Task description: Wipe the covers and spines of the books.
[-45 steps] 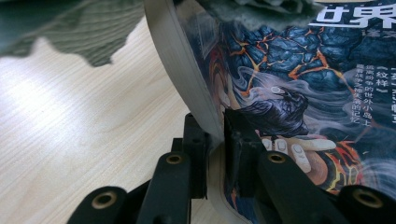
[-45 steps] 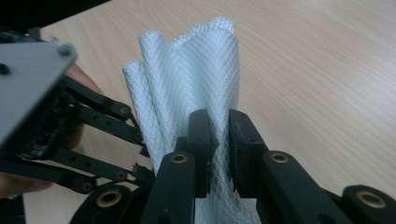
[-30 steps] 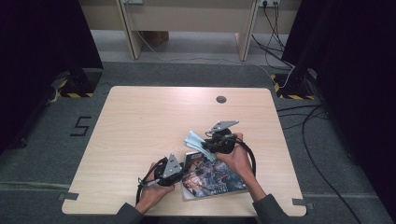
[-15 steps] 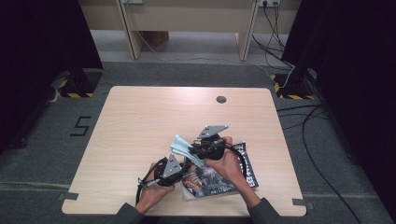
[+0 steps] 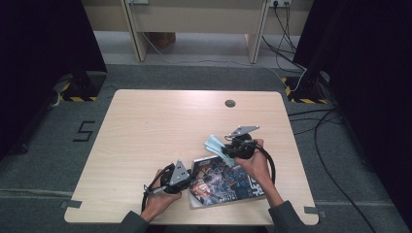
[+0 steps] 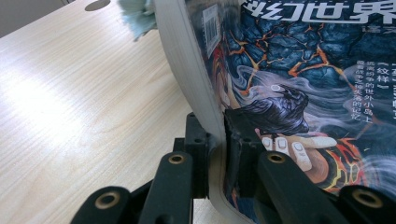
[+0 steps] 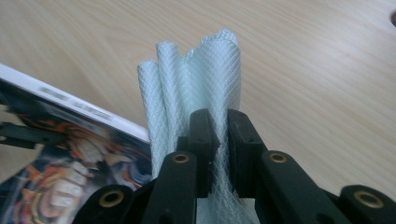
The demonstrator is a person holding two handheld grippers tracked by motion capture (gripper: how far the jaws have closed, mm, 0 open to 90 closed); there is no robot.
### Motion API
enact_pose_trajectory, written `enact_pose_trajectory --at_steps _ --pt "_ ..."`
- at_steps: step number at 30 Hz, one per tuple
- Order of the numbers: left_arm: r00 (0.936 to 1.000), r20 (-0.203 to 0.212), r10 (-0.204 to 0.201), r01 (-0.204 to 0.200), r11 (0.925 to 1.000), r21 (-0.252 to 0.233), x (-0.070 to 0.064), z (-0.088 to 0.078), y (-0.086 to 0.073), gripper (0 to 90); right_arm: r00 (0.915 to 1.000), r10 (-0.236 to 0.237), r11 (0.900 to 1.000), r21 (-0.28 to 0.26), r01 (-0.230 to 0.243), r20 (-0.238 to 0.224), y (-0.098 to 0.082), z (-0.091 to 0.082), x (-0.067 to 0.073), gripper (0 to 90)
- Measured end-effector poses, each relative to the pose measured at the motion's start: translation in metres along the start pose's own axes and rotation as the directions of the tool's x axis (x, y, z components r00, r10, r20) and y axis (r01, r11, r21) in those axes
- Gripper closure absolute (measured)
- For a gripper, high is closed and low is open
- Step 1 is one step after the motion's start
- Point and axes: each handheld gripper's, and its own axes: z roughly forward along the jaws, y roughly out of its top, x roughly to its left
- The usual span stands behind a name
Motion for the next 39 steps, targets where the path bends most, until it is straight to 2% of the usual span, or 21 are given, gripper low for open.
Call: enact_pose_trajectory --at_steps 3,7,9,12,14,17,18,19,21,24,27,29,32,39 --pt "1.0 0.0 0.0 0.0 1.0 0.0 0.0 0.0 0.0 80.0 0.999 0.037 0.999 0.011 -0.037 0.024 -0.006 0.0 -0.015 81.6" --pt "1.0 0.003 -0.001 0.001 1.0 0.001 0.0 0.0 0.0 80.0 0.9973 0.065 0.998 0.018 -0.066 0.035 -0.009 0.0 -0.023 81.6" --pt "1.0 0.003 0.0 0.0 1.0 0.0 0.0 0.0 0.0 79.9 0.9978 0.051 0.998 0.019 -0.052 0.041 -0.008 0.0 -0.02 81.7" --pt "1.0 0.002 0.002 -0.002 1.0 -0.001 0.0 0.0 0.0 80.0 0.9994 0.033 0.999 0.003 -0.033 -0.01 -0.002 0.0 -0.01 81.7" --pt "1.0 0.002 0.005 -0.005 1.0 0.001 0.0 0.0 0.0 80.0 0.9994 -0.006 1.0 -0.005 0.006 -0.034 0.004 0.0 0.003 81.7" --pt "1.0 -0.002 0.008 -0.008 1.0 0.002 0.0 0.0 0.0 80.0 0.9988 -0.037 0.999 0.002 0.037 -0.033 0.009 0.001 0.011 81.7" --pt "0.9999 0.0 0.01 -0.01 0.9999 0.002 0.0 0.0 0.0 80.0 0.9989 -0.027 1.0 0.003 0.027 -0.038 0.008 0.002 0.01 81.7" --pt "1.0 -0.001 0.01 -0.01 1.0 0.001 0.0 0.0 0.0 80.0 0.9989 -0.015 1.0 0.001 0.015 -0.045 0.007 0.002 0.007 81.7" --pt "1.0 0.0 0.009 -0.009 1.0 0.0 0.0 0.0 0.0 80.0 0.9999 -0.01 1.0 0.015 0.01 -0.013 0.004 0.002 -0.002 81.7" --pt "0.9999 0.0 0.015 -0.015 0.9999 0.0 -0.001 0.0 0.001 80.0 0.9989 0.045 0.999 0.027 -0.045 0.012 -0.005 0.001 -0.02 81.7" --pt "0.9999 -0.001 0.016 -0.016 0.9999 -0.002 -0.001 0.0 0.001 80.1 0.994 0.1 0.994 0.032 -0.102 0.044 -0.015 0.0 -0.039 81.7" --pt "0.9999 0.001 0.014 -0.014 0.9999 -0.001 -0.001 -0.001 0.001 80.0 0.9918 0.11 0.993 0.035 -0.112 0.065 -0.019 0.0 -0.048 81.7" --pt "0.9999 -0.001 0.015 -0.015 0.9999 -0.001 -0.001 -0.001 0.001 80.1 0.9844 0.134 0.989 0.046 -0.14 0.114 -0.026 -0.001 -0.06 81.7" --pt "0.9999 0.0 0.014 -0.014 0.9999 -0.003 -0.001 -0.001 0.001 80.0 0.9628 0.2 0.976 0.05 -0.212 0.183 -0.041 -0.003 -0.086 81.8"
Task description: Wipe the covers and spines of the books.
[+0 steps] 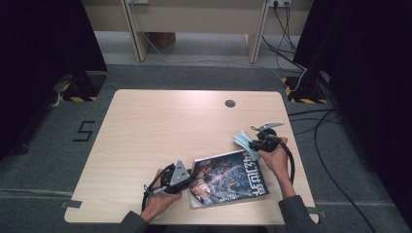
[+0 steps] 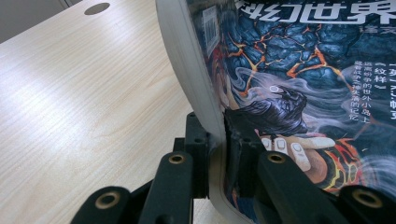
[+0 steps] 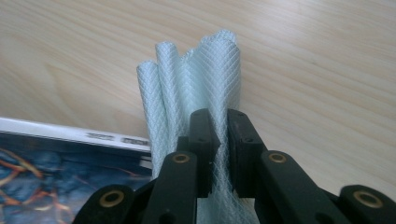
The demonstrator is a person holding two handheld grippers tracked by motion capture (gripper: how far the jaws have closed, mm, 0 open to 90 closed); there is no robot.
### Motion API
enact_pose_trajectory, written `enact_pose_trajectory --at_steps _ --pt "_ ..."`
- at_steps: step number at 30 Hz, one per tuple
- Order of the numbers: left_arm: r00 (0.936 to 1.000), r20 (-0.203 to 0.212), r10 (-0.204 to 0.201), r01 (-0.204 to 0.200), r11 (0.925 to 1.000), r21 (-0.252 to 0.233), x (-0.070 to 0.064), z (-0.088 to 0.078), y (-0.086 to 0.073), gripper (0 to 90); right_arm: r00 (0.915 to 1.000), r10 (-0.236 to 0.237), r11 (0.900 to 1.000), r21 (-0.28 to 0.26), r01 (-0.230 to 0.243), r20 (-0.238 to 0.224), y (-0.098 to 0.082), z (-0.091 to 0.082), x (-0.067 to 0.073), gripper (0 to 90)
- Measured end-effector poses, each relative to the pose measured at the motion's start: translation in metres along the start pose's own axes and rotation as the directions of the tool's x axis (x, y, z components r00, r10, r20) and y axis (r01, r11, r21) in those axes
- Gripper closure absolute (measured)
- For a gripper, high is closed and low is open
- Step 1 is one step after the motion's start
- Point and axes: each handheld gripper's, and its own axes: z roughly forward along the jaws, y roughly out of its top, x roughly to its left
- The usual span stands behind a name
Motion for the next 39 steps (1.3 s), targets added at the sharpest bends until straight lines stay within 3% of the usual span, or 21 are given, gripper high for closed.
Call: enact_pose_trajectory --at_steps 3,9,14,19,26,29,32,39 --pt "1.0 0.003 -0.003 0.003 1.0 0.0 0.001 0.0 0.0 80.0 0.9999 0.017 1.0 -0.008 -0.017 -0.002 -0.003 0.0 -0.006 81.8" --pt "1.0 0.001 -0.003 0.003 1.0 -0.001 0.0 0.0 0.0 80.0 0.9999 0.009 1.0 0.002 -0.009 0.015 -0.002 0.001 -0.006 81.9" --pt "1.0 0.003 -0.004 0.004 1.0 0.002 0.001 0.0 0.0 80.0 1.0 0.005 1.0 -0.006 -0.005 -0.004 -0.001 -0.002 -0.001 81.9" --pt "1.0 0.001 -0.005 0.005 1.0 0.002 0.001 0.0 0.0 80.0 0.9964 -0.047 0.999 -0.027 0.046 -0.07 0.005 -0.005 0.023 82.0" --pt "1.0 0.001 -0.002 0.002 1.0 0.002 0.001 0.0 0.0 80.0 0.9734 -0.132 0.99 -0.069 0.121 -0.187 0.017 -0.012 0.066 81.9" --pt "1.0 0.002 -0.003 0.003 1.0 0.002 0.001 0.0 0.0 80.0 0.9672 -0.162 0.986 -0.072 0.151 -0.195 0.02 -0.014 0.077 82.0" --pt "1.0 0.002 -0.001 0.001 1.0 0.002 0.0 0.0 0.0 80.0 0.969 -0.151 0.988 -0.068 0.14 -0.196 0.02 -0.012 0.072 81.9" --pt "1.0 0.001 0.001 -0.001 1.0 0.0 0.0 0.0 0.0 80.0 0.9919 -0.067 0.997 -0.032 0.063 -0.108 0.009 -0.007 0.034 81.9"
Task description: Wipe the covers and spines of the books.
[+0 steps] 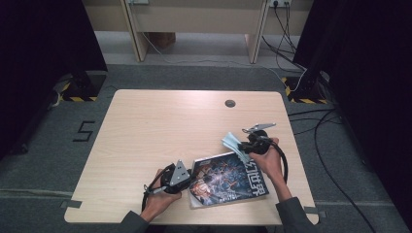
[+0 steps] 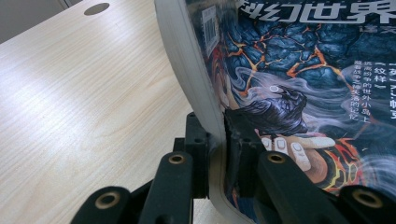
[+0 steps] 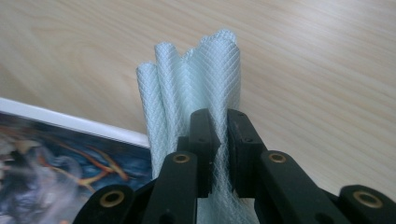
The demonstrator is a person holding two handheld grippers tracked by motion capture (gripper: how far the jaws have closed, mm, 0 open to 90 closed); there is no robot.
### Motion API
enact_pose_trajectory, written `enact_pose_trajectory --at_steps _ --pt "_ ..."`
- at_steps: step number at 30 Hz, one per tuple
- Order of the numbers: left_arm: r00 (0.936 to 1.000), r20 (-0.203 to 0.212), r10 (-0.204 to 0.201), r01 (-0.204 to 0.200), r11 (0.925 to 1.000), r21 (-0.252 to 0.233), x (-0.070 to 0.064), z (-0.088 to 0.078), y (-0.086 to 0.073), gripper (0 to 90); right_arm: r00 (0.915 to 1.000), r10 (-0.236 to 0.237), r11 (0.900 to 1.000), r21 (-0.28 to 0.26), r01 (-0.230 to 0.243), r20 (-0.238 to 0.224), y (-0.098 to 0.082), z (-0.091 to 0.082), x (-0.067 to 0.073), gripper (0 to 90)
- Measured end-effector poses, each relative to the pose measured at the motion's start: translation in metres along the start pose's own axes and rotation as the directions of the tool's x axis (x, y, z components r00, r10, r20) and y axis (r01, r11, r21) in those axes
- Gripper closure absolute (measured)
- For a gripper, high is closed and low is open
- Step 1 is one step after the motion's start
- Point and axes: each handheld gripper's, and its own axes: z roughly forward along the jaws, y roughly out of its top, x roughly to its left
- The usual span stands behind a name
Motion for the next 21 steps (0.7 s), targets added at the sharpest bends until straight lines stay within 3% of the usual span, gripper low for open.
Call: enact_pose_trajectory --at_steps 5,9,14,21 --pt "1.0 0.001 0.004 -0.004 1.0 -0.001 0.0 0.0 0.0 80.0 0.9957 0.073 0.997 0.01 -0.074 0.056 -0.013 0.0 -0.031 81.9" --pt "1.0 0.002 0.004 -0.004 1.0 -0.002 0.0 0.0 0.001 80.0 0.9896 0.113 0.993 0.014 -0.115 0.088 -0.02 -0.001 -0.046 81.9" --pt "1.0 0.002 0.003 -0.003 1.0 -0.003 0.0 0.0 0.001 80.0 0.9866 0.121 0.992 0.026 -0.124 0.11 -0.024 -0.001 -0.054 81.9" --pt "1.0 0.004 -0.005 0.005 1.0 -0.003 0.001 -0.001 0.0 80.0 0.9852 0.108 0.992 0.043 -0.115 0.133 -0.025 0.001 -0.055 82.1"
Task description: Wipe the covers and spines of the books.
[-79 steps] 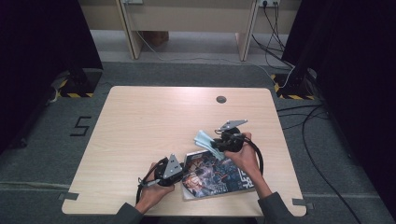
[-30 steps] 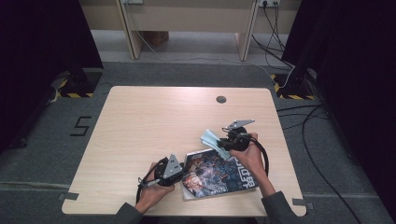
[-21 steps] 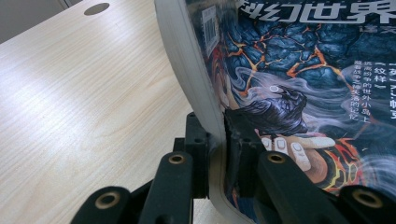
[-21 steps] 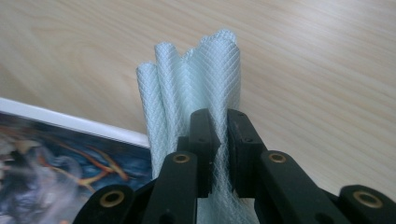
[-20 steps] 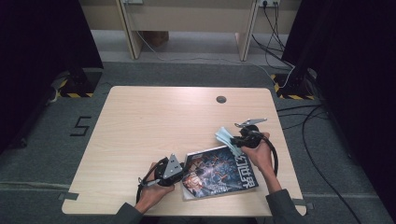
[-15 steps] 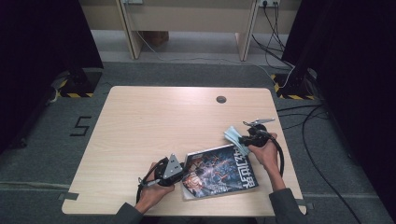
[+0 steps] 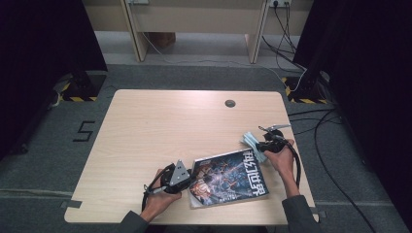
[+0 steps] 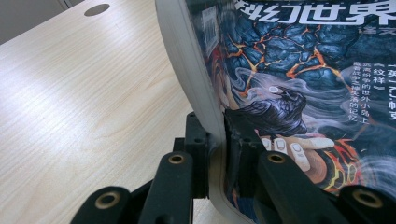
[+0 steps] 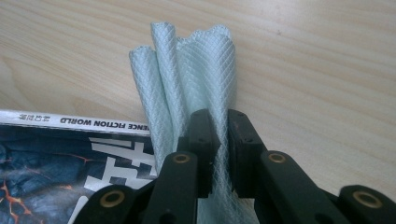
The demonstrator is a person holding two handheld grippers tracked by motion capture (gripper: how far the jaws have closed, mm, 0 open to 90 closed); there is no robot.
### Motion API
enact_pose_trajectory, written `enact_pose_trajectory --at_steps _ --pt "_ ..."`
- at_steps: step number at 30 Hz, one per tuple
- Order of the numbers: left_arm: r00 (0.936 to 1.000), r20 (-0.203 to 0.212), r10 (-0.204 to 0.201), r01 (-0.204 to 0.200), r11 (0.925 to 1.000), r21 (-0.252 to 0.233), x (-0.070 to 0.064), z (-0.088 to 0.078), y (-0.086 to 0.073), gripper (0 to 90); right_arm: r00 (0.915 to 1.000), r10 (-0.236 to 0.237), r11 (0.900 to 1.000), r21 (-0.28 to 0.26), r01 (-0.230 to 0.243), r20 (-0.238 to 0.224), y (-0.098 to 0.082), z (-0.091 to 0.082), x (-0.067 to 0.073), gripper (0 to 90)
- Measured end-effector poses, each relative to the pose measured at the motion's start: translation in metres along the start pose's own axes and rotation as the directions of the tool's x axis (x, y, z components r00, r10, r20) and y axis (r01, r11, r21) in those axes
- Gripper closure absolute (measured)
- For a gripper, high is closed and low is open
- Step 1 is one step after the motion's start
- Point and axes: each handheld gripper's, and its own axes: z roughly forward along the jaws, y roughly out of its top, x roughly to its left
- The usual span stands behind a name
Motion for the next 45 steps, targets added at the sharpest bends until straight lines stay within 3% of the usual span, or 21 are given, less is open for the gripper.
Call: enact_pose_trajectory --at_steps 4,8,14,20,30,45 --pt "1.0 0.0 -0.001 0.001 1.0 -0.001 0.0 0.0 0.0 80.0 0.9994 -0.03 0.999 -0.021 0.031 0.016 0.005 -0.005 0.008 82.2" --pt "1.0 -0.001 0.001 -0.001 1.0 0.002 0.0 0.0 0.0 80.0 0.9979 -0.046 0.998 -0.032 0.045 -0.047 0.009 -0.005 0.02 82.3" --pt "1.0 0.0 0.0 0.0 1.0 0.005 0.0 0.001 0.0 79.9 0.9932 -0.061 0.997 -0.049 0.057 -0.098 0.013 -0.005 0.035 82.3" --pt "1.0 0.0 -0.003 0.003 1.0 0.006 0.0 0.001 0.0 79.9 0.9839 -0.111 0.993 -0.063 0.103 -0.14 0.019 -0.008 0.059 82.3" --pt "1.0 0.001 -0.01 0.01 0.9999 0.005 0.001 0.001 -0.001 79.8 0.9577 -0.196 0.979 -0.101 0.178 -0.211 0.028 -0.015 0.102 82.2" --pt "0.9999 0.0 -0.017 0.017 0.9998 0.01 0.001 0.001 -0.001 79.7 0.9027 -0.326 0.942 -0.18 0.285 -0.281 0.038 -0.025 0.163 82.3"
